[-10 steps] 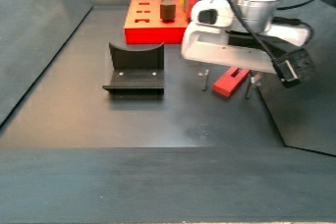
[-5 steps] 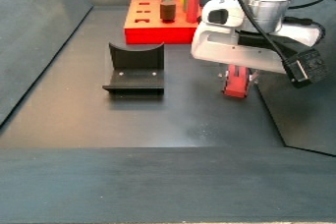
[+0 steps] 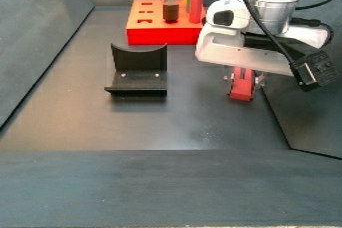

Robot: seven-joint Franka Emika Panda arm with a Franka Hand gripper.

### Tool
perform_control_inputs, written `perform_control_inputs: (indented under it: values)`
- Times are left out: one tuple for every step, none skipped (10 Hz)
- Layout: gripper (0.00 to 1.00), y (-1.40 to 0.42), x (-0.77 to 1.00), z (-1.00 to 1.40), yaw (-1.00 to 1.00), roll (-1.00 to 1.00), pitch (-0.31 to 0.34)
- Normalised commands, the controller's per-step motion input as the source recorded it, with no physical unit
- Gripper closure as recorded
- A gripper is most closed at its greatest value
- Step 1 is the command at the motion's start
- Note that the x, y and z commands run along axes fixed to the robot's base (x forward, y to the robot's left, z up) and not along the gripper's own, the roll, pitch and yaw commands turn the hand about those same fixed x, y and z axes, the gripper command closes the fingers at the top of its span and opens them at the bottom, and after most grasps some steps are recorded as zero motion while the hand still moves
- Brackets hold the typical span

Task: Pick up the double-square object. Move up. Rotate the double-square object. Place the double-square object on the fixture. Regrasp the double-square object. Move to above the board. Insert the double-square object.
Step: Pick up the double-square object, then move up, then rotate the double-square object.

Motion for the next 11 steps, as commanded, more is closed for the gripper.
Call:
perform_control_inputs:
  values:
    - [1.0,0.0,0.0,0.0,0.0,0.0,0.0]
    - [1.0,0.0,0.0,0.0,0.0,0.0,0.0]
    - [1.0,0.0,0.0,0.0,0.0,0.0,0.0]
    - [1.0,0.0,0.0,0.83,0.0,0.0,0.0]
    - [1.0,0.01,0.01,0.82,0.01,0.0,0.001]
    - [1.0,0.02,0.0,0.78,0.01,0.01,0.017]
    - [1.0,0.02,-0.01,0.62,-0.01,0.03,0.039]
    - [1.0,0.01,-0.02,0.54,-0.01,0.04,0.043]
    - [1.0,0.01,-0.02,0.34,-0.02,0.06,0.053]
    - [1.0,0.01,-0.03,0.26,-0.02,0.07,0.054]
    - [1.0,0.3,0.95,0.83,0.0,0.0,0.0]
